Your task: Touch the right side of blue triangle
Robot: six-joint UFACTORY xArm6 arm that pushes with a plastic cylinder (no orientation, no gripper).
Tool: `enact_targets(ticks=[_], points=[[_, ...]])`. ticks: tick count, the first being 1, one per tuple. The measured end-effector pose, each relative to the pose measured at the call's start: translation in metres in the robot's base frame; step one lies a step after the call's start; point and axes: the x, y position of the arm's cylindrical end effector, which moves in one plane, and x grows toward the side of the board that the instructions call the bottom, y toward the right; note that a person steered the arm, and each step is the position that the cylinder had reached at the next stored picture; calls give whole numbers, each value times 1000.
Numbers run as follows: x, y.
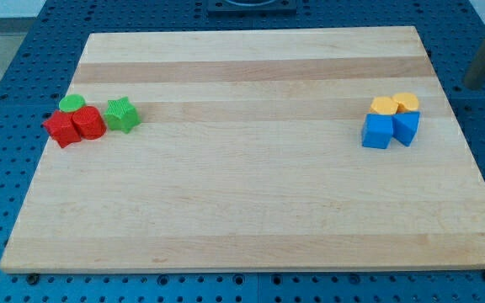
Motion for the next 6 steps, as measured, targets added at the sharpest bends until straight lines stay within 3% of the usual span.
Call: enact_targets(ticks=[2,4,6], points=[[86,-54],[78,-89],[81,-165]])
